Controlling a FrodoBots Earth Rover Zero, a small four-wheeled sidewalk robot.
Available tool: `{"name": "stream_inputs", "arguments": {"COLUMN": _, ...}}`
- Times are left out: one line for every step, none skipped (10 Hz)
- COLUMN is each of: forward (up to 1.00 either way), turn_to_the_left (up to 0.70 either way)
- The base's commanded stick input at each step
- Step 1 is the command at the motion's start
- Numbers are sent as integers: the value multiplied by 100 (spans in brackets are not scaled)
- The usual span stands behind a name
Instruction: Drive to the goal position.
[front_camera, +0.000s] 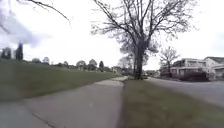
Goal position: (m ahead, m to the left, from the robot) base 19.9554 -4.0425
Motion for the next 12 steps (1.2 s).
{"name": "stream_inputs", "arguments": {"forward": 85, "turn_to_the_left": 0}}
{"name": "stream_inputs", "arguments": {"forward": 85, "turn_to_the_left": 0}}
{"name": "stream_inputs", "arguments": {"forward": 85, "turn_to_the_left": 0}}
{"name": "stream_inputs", "arguments": {"forward": 85, "turn_to_the_left": 0}}
{"name": "stream_inputs", "arguments": {"forward": 85, "turn_to_the_left": 0}}
{"name": "stream_inputs", "arguments": {"forward": 85, "turn_to_the_left": -19}}
{"name": "stream_inputs", "arguments": {"forward": 85, "turn_to_the_left": -31}}
{"name": "stream_inputs", "arguments": {"forward": 85, "turn_to_the_left": -27}}
{"name": "stream_inputs", "arguments": {"forward": 85, "turn_to_the_left": -14}}
{"name": "stream_inputs", "arguments": {"forward": 85, "turn_to_the_left": -4}}
{"name": "stream_inputs", "arguments": {"forward": 85, "turn_to_the_left": 0}}
{"name": "stream_inputs", "arguments": {"forward": 85, "turn_to_the_left": 0}}
